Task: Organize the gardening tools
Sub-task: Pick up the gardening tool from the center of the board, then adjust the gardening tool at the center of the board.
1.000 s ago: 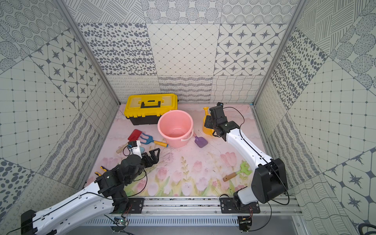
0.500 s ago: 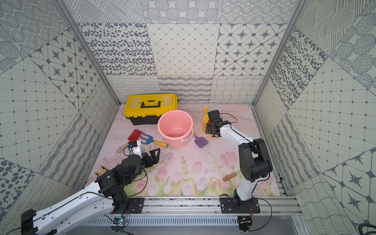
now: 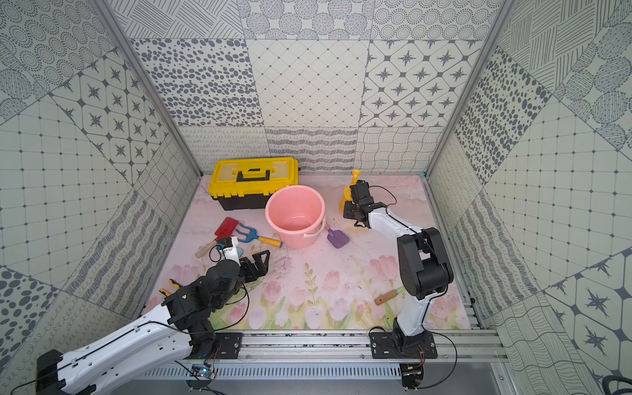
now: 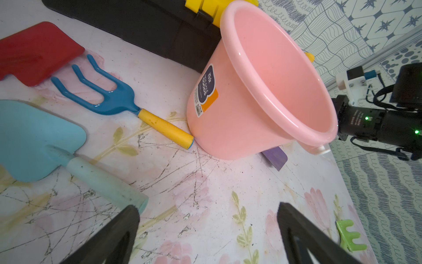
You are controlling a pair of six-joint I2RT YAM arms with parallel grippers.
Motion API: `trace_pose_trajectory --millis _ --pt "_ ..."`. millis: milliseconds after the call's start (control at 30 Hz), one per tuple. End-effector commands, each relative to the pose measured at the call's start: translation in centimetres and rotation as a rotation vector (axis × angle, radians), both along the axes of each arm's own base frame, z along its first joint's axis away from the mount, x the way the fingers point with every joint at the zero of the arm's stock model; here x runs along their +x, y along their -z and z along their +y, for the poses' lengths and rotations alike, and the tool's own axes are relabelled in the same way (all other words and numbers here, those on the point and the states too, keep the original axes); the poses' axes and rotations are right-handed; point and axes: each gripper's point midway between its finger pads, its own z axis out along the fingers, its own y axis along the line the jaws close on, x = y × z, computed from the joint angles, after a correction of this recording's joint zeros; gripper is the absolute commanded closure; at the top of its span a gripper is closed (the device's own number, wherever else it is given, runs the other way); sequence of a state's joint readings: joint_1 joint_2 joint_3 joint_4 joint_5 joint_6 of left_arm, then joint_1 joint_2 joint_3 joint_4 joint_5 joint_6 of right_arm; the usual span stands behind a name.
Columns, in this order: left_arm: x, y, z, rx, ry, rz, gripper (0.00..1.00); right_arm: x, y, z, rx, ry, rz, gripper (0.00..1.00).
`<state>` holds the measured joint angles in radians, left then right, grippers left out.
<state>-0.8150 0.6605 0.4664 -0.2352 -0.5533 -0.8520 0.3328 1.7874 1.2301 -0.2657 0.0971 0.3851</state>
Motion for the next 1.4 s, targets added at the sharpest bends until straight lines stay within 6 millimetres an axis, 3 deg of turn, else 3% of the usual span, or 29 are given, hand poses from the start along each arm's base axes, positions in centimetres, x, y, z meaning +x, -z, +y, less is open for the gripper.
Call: trace_pose_trajectory --millis 0,233,467,800,1100,1367 --pt "0.3 -0.5 0.2 0.022 -0.009 -0.03 0.01 0.8 -1.2 2.2 0.084 -0.014 -0.066 1.0" --pt "0.3 -0.5 -0.1 0.011 0.0 -0.028 0.01 -2.8 -0.3 2.7 0.108 0.018 -0.017 1.0" --pt "0.3 -0.6 0.2 0.015 -0.012 -0.03 0.0 -6.1 0.3 4.8 0.086 -0.023 0.013 1.0" --pt "0.0 -0.9 0.5 -0.001 -0.015 -0.039 0.0 -12.0 1.9 3.8 -0.035 -0.016 0.087 1.0" --pt "0.1 -0.8 0.6 0.004 -0.024 -0.04 0.01 -18.9 4.9 4.2 -0.098 -0.09 0.151 1.0" --pt "0.1 -0.7 0.7 0.009 -0.029 -0.039 0.01 -24.5 5.0 6.4 -0.138 -0.17 0.145 1.0"
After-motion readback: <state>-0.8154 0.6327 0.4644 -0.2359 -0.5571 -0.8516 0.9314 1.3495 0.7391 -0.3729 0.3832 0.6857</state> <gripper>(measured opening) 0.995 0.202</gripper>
